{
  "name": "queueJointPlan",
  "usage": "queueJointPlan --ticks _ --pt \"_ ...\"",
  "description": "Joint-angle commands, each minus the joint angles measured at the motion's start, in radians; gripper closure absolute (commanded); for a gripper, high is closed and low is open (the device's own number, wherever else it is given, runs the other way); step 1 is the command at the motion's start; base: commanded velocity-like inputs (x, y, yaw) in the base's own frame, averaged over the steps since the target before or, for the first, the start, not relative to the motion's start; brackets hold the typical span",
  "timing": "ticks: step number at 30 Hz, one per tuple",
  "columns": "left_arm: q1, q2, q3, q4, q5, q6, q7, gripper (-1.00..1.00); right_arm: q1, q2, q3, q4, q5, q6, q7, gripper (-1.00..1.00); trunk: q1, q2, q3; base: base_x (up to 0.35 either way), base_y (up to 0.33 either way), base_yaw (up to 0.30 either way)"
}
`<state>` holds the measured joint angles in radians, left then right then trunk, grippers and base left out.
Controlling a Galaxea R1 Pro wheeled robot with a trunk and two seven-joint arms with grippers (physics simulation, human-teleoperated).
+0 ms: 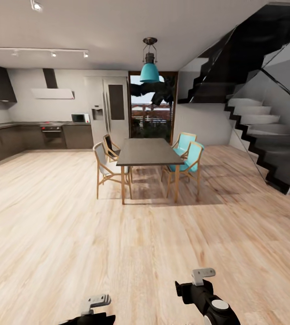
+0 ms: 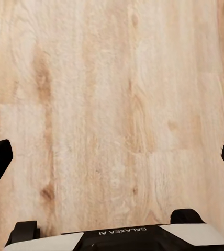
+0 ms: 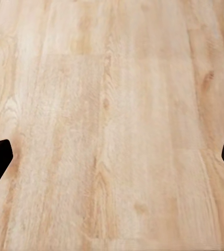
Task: Turn on the radio receiver that's on the table in the living room.
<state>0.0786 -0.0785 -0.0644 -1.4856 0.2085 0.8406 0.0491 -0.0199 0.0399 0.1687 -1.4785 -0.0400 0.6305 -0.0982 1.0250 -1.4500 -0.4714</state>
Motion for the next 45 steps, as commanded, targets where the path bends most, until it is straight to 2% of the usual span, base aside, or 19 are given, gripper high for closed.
queueJointPlan --ticks 1,18,24,45 --pt "0.000 0.000 0.000 0.003 0.002 0.000 -0.001 -1.00 0.000 0.000 0.000 0.000 0.000 0.000 0.000 -1.00 0.000 0.000 0.000 0.000 0.000 -0.300" --pt "0.000 0.004 0.003 0.006 0.004 0.001 -0.002 -1.00 0.000 0.000 0.006 0.005 0.001 0.000 0.000 -1.00 0.000 0.000 0.000 0.000 0.000 -0.300" --pt "0.000 0.006 0.005 0.043 0.002 0.000 -0.002 -1.00 0.000 0.000 0.015 0.006 0.002 0.000 0.000 -1.00 0.000 0.000 0.000 0.035 0.000 -0.300" --pt "0.000 0.003 0.008 0.056 0.002 -0.002 0.000 -1.00 0.000 0.000 0.015 0.009 0.002 0.000 0.000 -1.00 0.000 0.000 0.000 0.317 0.000 -0.300"
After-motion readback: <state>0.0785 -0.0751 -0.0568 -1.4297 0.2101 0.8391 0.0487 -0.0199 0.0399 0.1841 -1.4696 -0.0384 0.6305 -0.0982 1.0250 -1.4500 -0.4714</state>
